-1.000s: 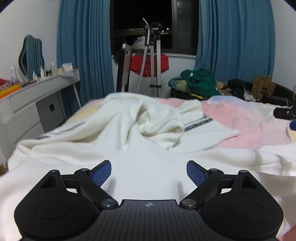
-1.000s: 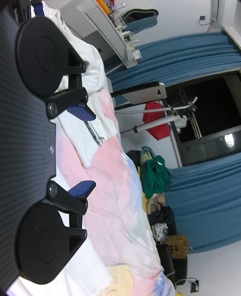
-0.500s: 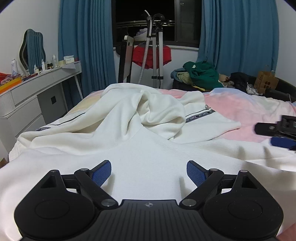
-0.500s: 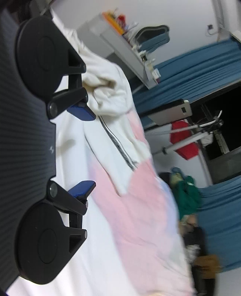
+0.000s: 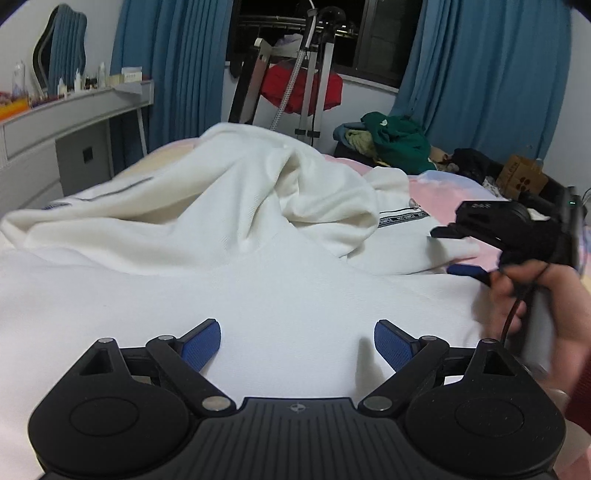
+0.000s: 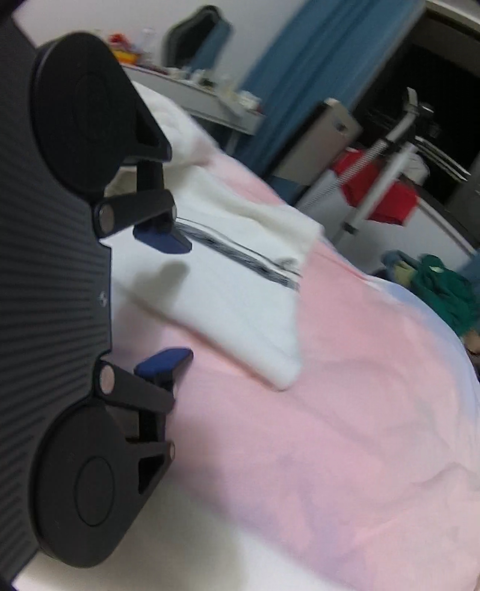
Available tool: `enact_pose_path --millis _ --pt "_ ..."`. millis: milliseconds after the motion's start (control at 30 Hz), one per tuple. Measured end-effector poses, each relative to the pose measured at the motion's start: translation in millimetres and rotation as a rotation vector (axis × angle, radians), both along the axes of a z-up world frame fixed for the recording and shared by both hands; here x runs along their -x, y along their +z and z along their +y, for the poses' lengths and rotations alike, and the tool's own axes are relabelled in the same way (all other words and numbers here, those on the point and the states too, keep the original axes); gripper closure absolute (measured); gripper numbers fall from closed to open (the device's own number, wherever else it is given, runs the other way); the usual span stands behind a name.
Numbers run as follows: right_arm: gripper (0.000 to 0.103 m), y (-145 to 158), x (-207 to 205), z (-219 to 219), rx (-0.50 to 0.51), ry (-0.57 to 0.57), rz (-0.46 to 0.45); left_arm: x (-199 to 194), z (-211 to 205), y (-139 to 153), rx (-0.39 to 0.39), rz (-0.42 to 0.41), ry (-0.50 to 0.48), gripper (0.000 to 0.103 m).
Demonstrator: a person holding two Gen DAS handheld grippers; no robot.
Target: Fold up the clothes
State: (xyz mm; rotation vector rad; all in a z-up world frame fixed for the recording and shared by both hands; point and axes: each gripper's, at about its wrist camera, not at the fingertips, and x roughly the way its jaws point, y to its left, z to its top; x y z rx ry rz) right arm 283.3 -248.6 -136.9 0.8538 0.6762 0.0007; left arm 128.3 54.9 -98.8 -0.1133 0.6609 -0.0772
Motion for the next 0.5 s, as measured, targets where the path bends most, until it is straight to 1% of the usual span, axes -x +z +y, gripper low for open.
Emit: enact_pose_path --millis 100,133,233,300,500 --pt "0.089 -5 -20 -2 0.011 -0.067 0.007 -5 -1 -3 0.002 -0.016 -0.012 0.01" --pt "0.091 -6 -26 -2 0.017 -0.084 0.005 -7 -1 -4 0.01 -0.014 -0.014 0.009" --pt "0.094 6 -28 -7 0.072 -0.062 -0.062 -8 -1 -4 0.042 -0.011 -0.035 0.009" --pt "0.094 13 -23 -32 0.091 -0.097 -0.065 -8 -2 -4 0.053 -0.011 -0.051 0.009" --pt "0.096 31 -9 -108 0.152 -0.204 -0.074 -6 -7 -3 0.047 -0.031 -0.085 0.009"
